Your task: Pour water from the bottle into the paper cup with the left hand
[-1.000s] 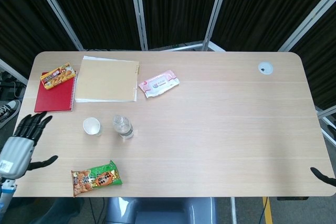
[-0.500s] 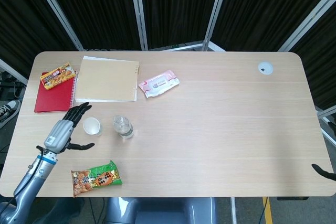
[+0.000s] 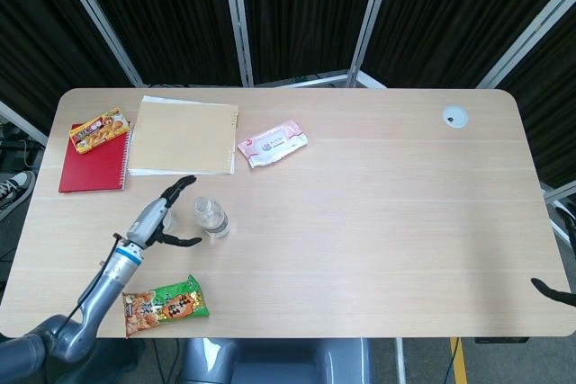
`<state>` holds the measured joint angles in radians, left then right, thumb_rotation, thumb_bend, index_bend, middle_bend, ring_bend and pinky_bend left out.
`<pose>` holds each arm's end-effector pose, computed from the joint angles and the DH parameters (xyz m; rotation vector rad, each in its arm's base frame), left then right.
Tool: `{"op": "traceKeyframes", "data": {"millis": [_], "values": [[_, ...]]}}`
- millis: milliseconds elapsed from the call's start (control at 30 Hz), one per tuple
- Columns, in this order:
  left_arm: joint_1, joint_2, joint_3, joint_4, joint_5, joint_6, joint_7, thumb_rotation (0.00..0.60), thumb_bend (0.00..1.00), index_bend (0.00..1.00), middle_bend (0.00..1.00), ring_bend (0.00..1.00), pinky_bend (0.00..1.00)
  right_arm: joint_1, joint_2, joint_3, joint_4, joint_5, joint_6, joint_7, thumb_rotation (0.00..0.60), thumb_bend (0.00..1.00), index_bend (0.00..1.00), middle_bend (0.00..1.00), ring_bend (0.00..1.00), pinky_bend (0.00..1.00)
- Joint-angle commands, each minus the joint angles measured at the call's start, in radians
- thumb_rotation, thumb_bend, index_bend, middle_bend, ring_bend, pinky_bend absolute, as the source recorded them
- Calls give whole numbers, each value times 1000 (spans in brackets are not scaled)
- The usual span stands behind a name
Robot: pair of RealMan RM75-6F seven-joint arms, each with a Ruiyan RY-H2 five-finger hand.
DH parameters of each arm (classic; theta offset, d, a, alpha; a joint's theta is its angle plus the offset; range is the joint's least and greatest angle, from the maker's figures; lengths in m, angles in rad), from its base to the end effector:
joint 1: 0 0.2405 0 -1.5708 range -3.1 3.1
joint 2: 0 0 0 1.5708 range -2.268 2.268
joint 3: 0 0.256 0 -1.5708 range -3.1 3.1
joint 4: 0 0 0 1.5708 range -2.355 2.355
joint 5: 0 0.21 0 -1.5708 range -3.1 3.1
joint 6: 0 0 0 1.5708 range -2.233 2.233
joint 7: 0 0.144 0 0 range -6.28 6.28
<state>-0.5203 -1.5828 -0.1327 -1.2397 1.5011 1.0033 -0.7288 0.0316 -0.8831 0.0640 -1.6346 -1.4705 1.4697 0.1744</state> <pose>-0.2301 0.3112 -0.0144 -1.5010 -1.6995 -1.3748 -0.3294 -0.1671 0.2365 1.3268 -0.9065 0.8350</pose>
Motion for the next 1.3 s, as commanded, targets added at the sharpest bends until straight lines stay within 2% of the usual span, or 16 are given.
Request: {"op": "traceKeyframes", "data": {"millis": [33,400,800,867,933,1000,1067,1100,1200,1300], "values": [[-39,-55,-13,58,13,-3,-69,600,0,6,0,0,0,8,-8,3,4,17,-18,-15,600,0,0,0,0,0],[-107,-165,-8,225,-4,-72,-190,600,0,11,0,0,0,26,-31,11,36,74,-76,-35,600,0,0,0,0,0],[-155,-229,2,312,2,-101,-338,600,0,74,6,0,3,32,-39,21,52,109,-99,-38,600,0,0,0,0,0],[-160,-237,3,323,2,-104,-357,600,0,113,64,15,22,33,-40,21,54,109,-102,-37,600,0,0,0,0,0],[-163,-244,3,333,1,-102,-371,600,0,193,180,72,70,33,-41,21,56,110,-103,-36,600,0,0,0,0,0],[-165,-251,2,341,0,-95,-382,600,49,304,312,162,148,34,-42,21,58,110,-106,-36,600,0,0,0,0,0],[-166,-255,4,345,2,-88,-396,600,160,362,378,214,205,36,-43,20,59,110,-110,-37,600,0,0,0,0,0],[-166,-257,5,347,3,-84,-399,600,234,382,400,234,230,36,-44,20,60,109,-111,-37,600,0,0,0,0,0],[-169,-261,8,348,4,-79,-411,600,372,415,429,262,271,36,-45,20,60,108,-111,-37,600,0,0,0,0,0],[-172,-266,11,346,5,-71,-421,600,438,454,462,291,305,37,-44,19,58,106,-112,-35,600,0,0,0,0,0]]}}
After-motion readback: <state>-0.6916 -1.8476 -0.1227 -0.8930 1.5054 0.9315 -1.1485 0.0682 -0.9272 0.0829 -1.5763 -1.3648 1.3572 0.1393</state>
